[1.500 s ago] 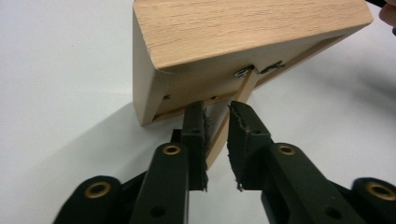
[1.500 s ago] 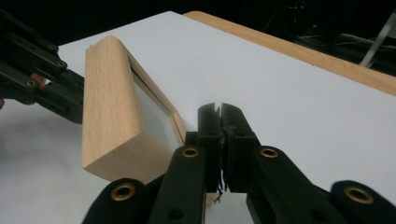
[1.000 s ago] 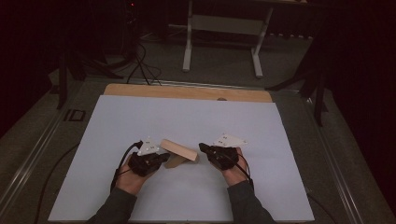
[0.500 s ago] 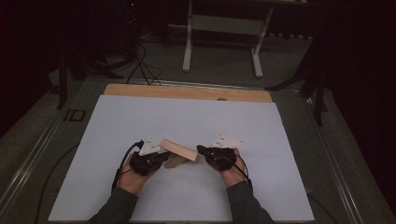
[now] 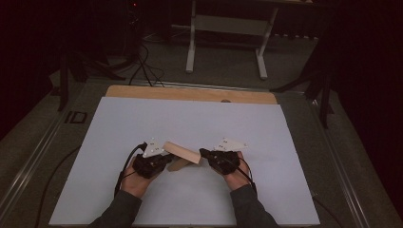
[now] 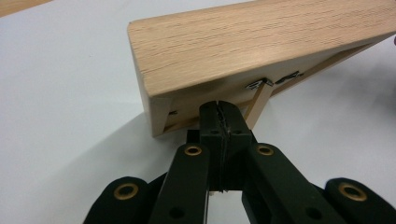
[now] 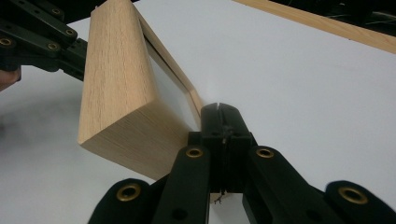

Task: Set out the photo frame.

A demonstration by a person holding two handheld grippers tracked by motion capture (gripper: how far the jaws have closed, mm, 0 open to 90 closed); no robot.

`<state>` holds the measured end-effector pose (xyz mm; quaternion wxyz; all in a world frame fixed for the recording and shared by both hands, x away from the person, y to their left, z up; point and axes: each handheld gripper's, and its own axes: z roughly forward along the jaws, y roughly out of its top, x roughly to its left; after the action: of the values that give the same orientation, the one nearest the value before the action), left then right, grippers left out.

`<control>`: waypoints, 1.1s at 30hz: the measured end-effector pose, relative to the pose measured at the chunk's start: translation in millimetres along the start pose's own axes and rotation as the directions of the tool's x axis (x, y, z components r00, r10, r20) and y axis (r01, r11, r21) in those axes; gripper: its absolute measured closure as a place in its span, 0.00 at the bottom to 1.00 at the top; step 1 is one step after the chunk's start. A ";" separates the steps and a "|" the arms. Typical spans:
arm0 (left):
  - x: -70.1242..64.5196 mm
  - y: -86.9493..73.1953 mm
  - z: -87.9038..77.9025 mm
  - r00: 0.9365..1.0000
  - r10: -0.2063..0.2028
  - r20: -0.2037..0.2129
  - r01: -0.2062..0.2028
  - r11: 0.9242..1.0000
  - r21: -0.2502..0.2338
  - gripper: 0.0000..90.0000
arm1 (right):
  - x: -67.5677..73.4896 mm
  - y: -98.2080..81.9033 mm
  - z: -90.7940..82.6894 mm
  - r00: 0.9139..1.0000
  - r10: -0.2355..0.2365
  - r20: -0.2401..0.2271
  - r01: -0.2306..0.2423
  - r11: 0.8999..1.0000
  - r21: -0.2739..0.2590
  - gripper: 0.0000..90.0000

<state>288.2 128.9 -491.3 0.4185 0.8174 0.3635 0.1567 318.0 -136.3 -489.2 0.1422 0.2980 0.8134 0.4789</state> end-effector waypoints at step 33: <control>-4.3 3.2 7.6 1.000 -0.006 -0.004 0.006 1.000 -0.003 0.99 | 2.5 0.3 -0.9 1.000 -0.018 0.000 0.018 1.000 0.006 1.00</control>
<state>290.9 120.2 -493.1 0.4193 0.8155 0.3665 0.1576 315.7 -135.3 -488.4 0.1458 0.2911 0.8174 0.4752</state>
